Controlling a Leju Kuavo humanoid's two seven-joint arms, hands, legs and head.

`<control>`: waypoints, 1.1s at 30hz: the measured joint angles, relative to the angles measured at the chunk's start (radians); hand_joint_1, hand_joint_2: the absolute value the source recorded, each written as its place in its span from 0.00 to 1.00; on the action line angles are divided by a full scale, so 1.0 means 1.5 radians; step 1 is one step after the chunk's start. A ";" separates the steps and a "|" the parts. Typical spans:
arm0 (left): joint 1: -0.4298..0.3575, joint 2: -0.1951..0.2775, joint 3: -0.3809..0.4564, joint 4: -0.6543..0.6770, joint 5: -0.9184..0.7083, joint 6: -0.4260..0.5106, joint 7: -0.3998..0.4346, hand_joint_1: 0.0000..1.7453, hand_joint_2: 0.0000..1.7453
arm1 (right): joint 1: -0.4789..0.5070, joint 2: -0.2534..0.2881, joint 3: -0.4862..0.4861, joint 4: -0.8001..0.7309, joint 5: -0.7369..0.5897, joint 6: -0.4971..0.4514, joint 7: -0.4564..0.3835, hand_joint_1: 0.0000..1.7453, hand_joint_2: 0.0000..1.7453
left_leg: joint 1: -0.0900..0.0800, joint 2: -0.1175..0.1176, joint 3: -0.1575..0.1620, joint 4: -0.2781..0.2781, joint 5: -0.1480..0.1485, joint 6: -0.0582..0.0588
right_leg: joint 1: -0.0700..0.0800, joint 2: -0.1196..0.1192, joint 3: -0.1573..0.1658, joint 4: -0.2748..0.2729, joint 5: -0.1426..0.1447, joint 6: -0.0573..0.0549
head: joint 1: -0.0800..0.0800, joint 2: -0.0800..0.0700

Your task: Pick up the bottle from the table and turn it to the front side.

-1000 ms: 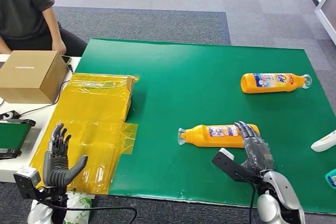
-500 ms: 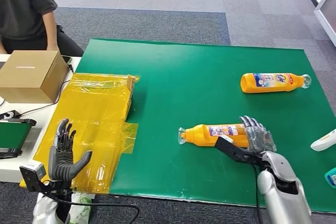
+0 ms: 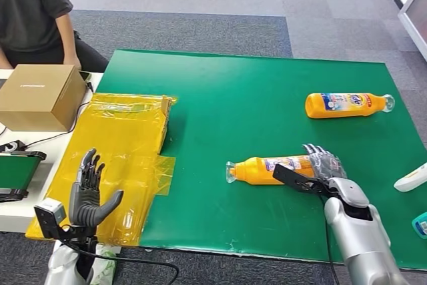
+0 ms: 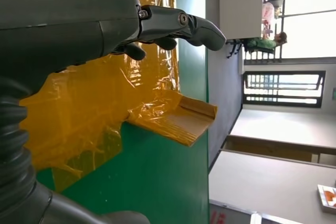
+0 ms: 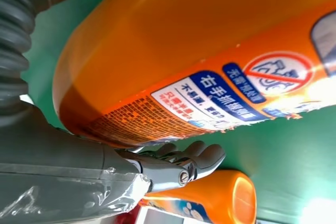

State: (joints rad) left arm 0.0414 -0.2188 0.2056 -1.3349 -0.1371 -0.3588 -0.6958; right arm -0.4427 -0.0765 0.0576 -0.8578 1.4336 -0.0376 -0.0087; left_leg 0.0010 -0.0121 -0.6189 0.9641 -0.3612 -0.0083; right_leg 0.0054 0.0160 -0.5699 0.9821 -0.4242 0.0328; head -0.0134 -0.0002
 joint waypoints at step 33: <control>-0.021 0.052 -0.168 0.051 0.081 -0.196 0.000 0.00 1.00 | 0.109 0.198 0.250 -0.241 -0.343 -0.016 -0.153 1.00 1.00 | 0.001 0.000 -0.004 0.000 0.002 0.000 | 0.001 -0.001 -0.003 0.000 0.001 -0.001 | 0.000 0.000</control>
State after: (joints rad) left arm 0.0098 -0.1403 -0.0466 -1.2590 -0.0157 -0.6530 -0.6958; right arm -0.2795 0.2199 0.4326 -1.2192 0.9186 -0.0620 -0.2383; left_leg 0.0019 -0.0122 -0.6244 0.9637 -0.3580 -0.0084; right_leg 0.0066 0.0152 -0.5749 0.9827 -0.4234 0.0312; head -0.0135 -0.0002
